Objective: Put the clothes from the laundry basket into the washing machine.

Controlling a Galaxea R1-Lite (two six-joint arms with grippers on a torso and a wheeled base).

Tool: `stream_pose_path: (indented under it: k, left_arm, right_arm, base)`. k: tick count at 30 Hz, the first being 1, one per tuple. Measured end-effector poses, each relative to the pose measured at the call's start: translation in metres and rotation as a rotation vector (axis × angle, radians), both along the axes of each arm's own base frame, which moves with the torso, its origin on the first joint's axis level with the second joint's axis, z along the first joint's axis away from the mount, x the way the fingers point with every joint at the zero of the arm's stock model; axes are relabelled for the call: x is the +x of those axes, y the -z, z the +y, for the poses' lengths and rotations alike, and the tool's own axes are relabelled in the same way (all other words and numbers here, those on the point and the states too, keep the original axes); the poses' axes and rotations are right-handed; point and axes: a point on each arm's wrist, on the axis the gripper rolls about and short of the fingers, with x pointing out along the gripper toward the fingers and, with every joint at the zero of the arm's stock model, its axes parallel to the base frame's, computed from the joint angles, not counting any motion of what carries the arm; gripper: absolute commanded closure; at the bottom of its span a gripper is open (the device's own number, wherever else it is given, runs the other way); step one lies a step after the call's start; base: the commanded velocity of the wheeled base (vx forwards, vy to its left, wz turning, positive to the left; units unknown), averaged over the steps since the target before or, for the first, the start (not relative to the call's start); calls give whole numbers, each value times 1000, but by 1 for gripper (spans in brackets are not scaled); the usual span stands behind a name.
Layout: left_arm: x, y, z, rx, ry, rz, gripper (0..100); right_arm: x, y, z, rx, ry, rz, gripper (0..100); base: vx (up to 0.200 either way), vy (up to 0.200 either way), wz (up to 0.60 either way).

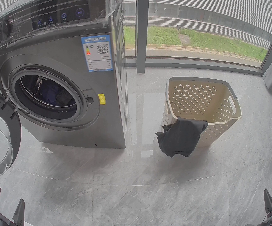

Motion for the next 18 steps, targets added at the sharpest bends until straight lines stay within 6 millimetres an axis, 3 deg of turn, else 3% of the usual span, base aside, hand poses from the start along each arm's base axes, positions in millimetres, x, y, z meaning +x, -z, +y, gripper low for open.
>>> stream_pose_path:
  k: [8, 18]
  left_arm:
    - [0, 0, 0, -1, 0, 0, 0]
    - [0, 0, 0, -9, 0, 1, 0]
  right_arm:
    - [0, 0, 0, 1, -1, 0, 0]
    - [0, 0, 0, 0, -1, 1, 0]
  base:
    - [0, -200, 0]
    - [0, 0, 0]
